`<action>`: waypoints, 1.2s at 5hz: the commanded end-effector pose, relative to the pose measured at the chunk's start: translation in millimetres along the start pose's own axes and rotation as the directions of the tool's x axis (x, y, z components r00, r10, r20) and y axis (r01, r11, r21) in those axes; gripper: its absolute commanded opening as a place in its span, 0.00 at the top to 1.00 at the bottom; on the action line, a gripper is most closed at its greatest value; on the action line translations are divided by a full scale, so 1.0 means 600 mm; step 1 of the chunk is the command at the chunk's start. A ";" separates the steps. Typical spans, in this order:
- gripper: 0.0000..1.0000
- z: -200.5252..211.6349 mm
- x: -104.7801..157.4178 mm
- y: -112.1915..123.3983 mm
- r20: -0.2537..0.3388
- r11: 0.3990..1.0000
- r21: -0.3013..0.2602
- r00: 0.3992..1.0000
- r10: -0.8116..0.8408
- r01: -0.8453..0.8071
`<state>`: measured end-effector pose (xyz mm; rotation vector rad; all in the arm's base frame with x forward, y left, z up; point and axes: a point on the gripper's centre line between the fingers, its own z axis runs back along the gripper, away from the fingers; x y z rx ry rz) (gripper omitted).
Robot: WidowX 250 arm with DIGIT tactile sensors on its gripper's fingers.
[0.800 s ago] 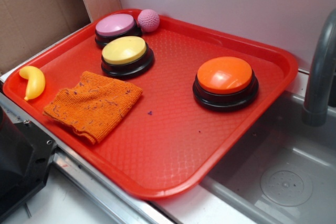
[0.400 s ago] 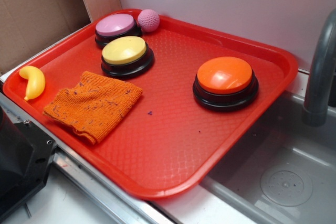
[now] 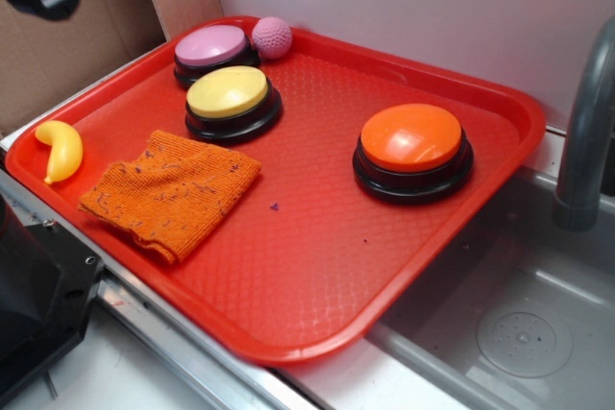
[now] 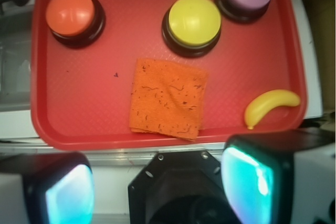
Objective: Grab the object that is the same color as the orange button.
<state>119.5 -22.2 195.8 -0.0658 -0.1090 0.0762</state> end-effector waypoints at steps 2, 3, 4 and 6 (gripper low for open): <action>0.00 -0.137 0.008 0.021 -0.044 0.993 -0.005 0.992 0.120 -0.120; 0.00 -0.181 0.002 0.044 -0.035 0.978 0.082 0.980 0.197 -0.194; 0.00 -0.215 -0.002 0.066 -0.030 0.966 0.140 0.974 0.224 -0.218; 0.00 -0.269 0.000 0.068 0.007 0.972 0.111 0.978 0.209 -0.208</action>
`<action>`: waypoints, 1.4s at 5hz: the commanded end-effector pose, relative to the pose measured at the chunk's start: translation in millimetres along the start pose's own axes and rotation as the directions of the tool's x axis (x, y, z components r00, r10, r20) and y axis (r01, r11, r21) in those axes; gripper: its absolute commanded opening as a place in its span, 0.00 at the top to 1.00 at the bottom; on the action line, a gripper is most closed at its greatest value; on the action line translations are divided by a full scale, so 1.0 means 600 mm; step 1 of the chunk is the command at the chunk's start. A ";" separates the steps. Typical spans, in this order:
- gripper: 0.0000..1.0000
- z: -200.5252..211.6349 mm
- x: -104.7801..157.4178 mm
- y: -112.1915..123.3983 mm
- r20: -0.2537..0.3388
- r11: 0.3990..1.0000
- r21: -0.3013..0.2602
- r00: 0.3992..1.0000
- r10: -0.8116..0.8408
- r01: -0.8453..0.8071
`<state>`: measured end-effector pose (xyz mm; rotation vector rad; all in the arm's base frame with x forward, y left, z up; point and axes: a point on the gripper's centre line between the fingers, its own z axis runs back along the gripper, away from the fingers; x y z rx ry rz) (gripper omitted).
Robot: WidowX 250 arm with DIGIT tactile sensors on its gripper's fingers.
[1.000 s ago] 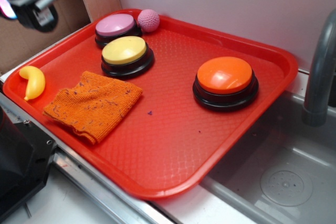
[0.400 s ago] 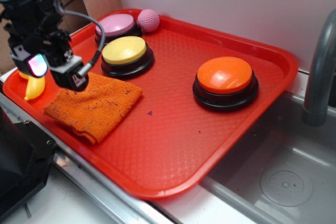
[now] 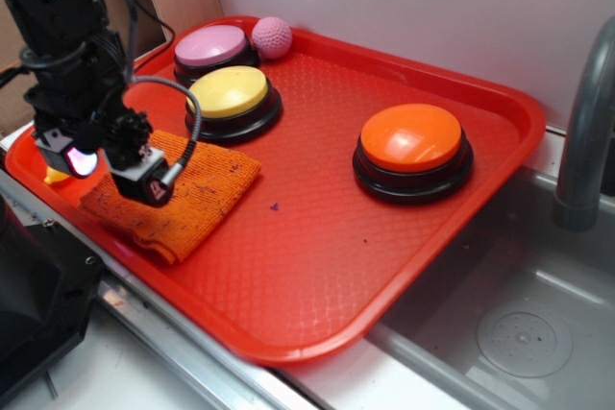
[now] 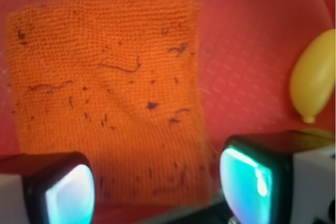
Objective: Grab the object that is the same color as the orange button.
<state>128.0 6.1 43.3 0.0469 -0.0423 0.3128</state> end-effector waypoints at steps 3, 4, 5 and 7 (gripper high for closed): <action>1.00 -0.036 0.018 -0.002 0.069 0.996 -0.088 0.997 -0.026 0.032; 1.00 -0.033 0.020 -0.004 0.066 0.996 -0.088 0.998 -0.019 0.025; 1.00 -0.019 0.027 -0.007 0.074 0.997 -0.075 0.997 -0.017 0.023; 1.00 0.052 0.057 -0.026 0.040 0.997 -0.064 0.998 0.039 -0.036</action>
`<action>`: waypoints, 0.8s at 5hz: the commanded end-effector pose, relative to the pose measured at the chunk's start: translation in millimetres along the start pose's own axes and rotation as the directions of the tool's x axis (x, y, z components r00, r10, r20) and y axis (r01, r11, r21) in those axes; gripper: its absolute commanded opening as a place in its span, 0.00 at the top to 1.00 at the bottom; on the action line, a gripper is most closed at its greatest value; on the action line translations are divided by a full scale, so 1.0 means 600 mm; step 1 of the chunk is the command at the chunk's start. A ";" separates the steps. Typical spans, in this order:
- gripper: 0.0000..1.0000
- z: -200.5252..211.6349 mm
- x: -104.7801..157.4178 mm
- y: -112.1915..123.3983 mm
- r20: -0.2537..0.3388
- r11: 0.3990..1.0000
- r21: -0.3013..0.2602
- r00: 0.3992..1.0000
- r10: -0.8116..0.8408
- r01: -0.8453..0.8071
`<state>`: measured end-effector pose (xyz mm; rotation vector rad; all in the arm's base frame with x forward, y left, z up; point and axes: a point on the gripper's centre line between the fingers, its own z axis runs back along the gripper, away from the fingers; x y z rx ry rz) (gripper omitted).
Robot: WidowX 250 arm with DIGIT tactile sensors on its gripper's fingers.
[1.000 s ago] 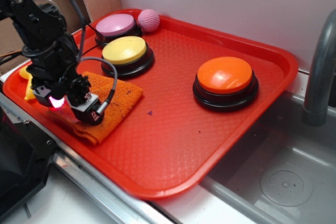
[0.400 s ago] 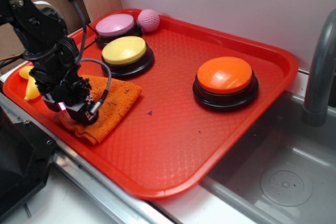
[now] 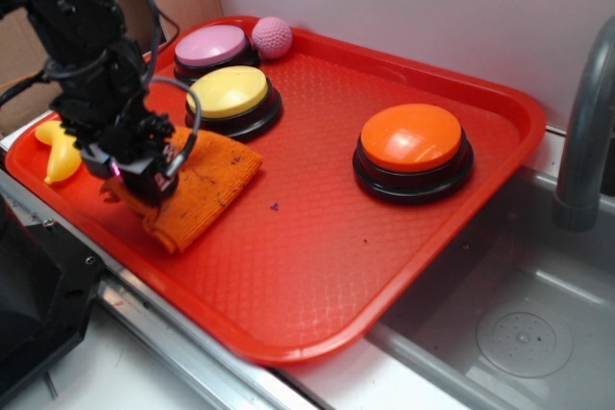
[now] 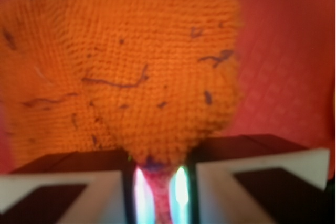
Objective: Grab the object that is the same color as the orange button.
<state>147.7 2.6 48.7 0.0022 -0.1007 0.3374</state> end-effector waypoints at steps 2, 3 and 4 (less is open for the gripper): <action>1.00 0.171 0.063 -0.061 0.012 0.993 -0.116 1.000 -0.019 0.020; 1.00 0.204 0.074 -0.069 0.077 0.990 -0.138 0.997 -0.003 0.014; 1.00 0.217 0.081 -0.062 0.091 0.985 -0.174 0.996 0.010 0.006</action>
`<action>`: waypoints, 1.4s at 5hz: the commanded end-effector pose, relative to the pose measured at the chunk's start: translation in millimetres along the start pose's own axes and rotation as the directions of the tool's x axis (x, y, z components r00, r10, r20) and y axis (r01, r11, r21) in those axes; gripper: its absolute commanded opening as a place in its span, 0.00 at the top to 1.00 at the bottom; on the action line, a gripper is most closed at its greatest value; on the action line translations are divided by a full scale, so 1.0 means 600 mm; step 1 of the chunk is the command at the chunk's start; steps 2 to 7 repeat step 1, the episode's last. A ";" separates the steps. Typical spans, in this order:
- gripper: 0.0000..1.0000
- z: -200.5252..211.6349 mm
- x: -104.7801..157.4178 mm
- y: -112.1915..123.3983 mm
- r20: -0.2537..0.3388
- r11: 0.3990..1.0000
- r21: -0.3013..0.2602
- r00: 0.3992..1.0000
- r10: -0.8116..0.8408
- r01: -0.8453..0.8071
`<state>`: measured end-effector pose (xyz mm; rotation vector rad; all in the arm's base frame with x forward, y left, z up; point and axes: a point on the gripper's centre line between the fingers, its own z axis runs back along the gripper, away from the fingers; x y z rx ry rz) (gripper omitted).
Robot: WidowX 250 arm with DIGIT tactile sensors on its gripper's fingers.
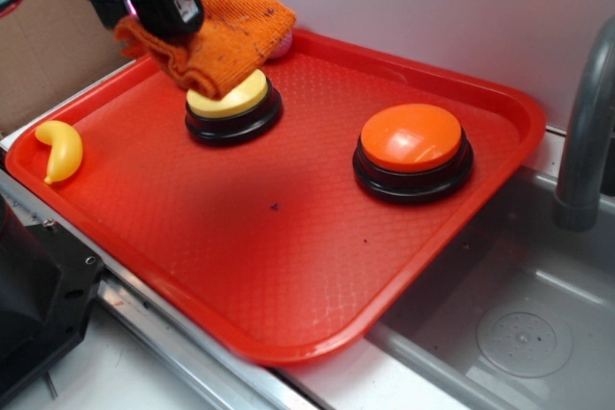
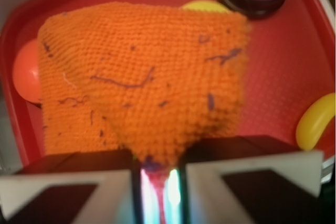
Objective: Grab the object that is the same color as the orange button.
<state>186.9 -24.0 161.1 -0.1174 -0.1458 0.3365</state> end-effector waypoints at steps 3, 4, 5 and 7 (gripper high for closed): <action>0.00 0.036 0.017 0.000 0.066 0.999 -0.051 0.998 -0.005 0.008; 0.00 0.036 0.017 0.000 0.066 0.999 -0.051 0.998 -0.005 0.008; 0.00 0.036 0.017 0.000 0.066 0.999 -0.051 0.998 -0.005 0.008; 0.00 0.036 0.017 0.000 0.066 0.999 -0.051 0.998 -0.005 0.008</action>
